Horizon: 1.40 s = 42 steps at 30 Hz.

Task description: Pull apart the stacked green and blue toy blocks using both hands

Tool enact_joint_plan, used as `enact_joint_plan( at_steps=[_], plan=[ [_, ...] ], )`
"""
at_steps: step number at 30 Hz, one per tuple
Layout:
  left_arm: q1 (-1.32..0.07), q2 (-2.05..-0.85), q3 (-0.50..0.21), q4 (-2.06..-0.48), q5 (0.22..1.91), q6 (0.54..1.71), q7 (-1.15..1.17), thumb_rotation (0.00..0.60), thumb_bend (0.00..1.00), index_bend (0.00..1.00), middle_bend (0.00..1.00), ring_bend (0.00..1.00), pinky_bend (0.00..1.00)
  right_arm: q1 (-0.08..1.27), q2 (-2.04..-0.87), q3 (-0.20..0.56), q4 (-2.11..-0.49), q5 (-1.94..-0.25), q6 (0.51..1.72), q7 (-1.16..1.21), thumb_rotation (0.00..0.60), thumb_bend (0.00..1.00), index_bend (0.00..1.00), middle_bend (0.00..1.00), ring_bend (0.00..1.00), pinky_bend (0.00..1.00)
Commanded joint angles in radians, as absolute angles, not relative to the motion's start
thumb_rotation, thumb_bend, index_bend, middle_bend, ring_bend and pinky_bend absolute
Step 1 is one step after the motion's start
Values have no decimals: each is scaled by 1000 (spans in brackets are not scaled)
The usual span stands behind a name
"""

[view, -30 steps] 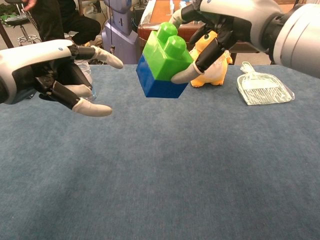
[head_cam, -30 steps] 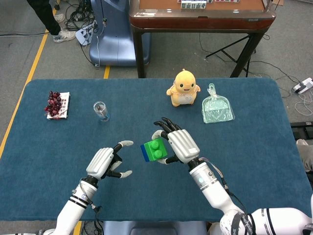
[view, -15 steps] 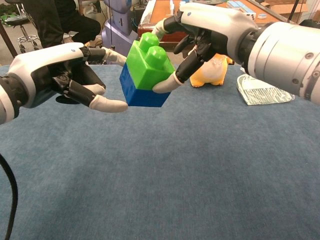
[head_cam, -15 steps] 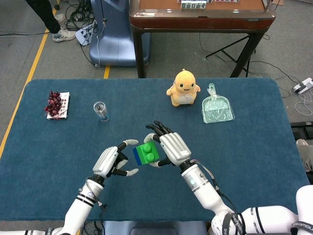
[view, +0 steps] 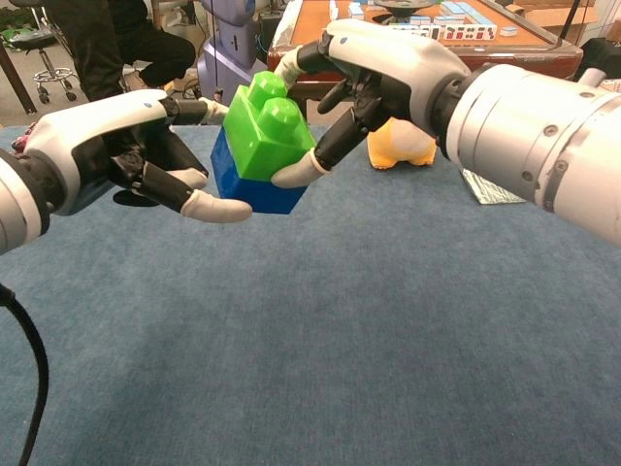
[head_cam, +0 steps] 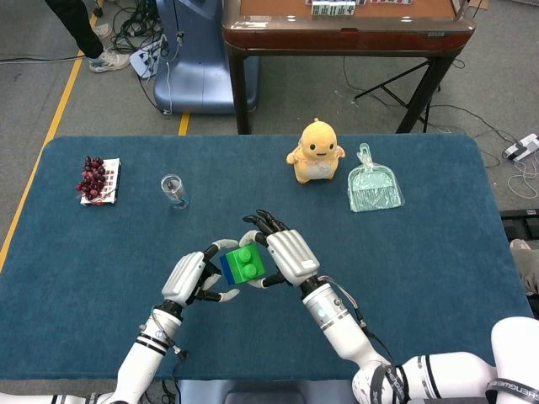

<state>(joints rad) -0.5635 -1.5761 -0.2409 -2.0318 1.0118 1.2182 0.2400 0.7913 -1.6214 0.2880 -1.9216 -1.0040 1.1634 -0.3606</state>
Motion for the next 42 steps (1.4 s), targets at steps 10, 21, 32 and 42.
enact_joint_plan(
  at_steps=[10, 21, 32, 42],
  plan=[
    [-569, -1624, -247, -2012, 1003, 1264, 265, 600, 84, 355, 1000, 1000, 1000, 792, -1648, 294, -1900, -1013, 1160, -327, 600, 64, 583, 135, 0, 161],
    [-551, -1659, -237, -1968, 1043, 1308, 249, 600, 84, 691, 1000, 1000, 1000, 789, -1645, 290, -1897, -1016, 1151, -317, 600, 64, 583, 135, 0, 162],
    [-537, -1673, -230, -1939, 1057, 1316, 242, 600, 113, 869, 1000, 1000, 1000, 777, -1632, 293, -1909, -1028, 1152, -292, 600, 65, 583, 135, 0, 161],
    [-534, -1685, -224, -1914, 1059, 1314, 260, 600, 113, 890, 1000, 1000, 1000, 754, -1606, 292, -1919, -1057, 1160, -251, 600, 64, 584, 135, 0, 161]
  ],
)
